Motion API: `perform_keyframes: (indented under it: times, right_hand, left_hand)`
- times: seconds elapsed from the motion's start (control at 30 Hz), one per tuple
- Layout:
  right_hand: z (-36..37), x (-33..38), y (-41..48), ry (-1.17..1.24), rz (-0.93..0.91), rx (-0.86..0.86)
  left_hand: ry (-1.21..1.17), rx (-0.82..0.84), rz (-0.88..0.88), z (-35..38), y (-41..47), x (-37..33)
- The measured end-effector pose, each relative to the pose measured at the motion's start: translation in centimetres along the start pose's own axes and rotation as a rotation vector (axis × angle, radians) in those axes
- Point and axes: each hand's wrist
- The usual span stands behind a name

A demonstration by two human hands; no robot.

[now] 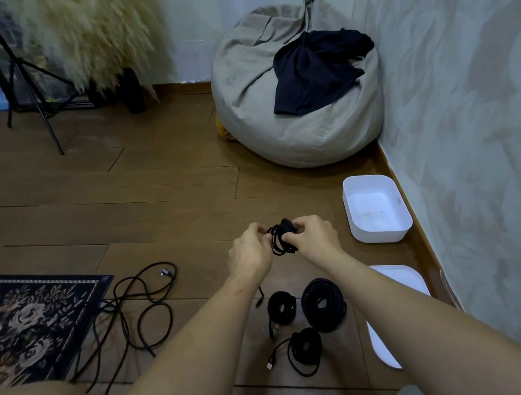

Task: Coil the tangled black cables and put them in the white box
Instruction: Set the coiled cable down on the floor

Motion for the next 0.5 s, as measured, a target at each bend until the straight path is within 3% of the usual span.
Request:
perform_keyframes:
  times: [0.27, 0.5]
  right_hand:
    - [0.1, -0.4, 0.2, 0.063, 0.016, 0.060]
    - [0.3, -0.7, 0.9, 0.178, 0.008, 0.151]
  left_hand:
    - [0.035, -0.005, 0.060, -0.6, -0.2, 1.0]
    - [-0.083, -0.056, 0.020, -0.4, 0.5, 1.9]
Point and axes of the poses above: each hand's wrist, its own y-axis towards the middle knuckle, its own z-axis out of the palm, x = y × z
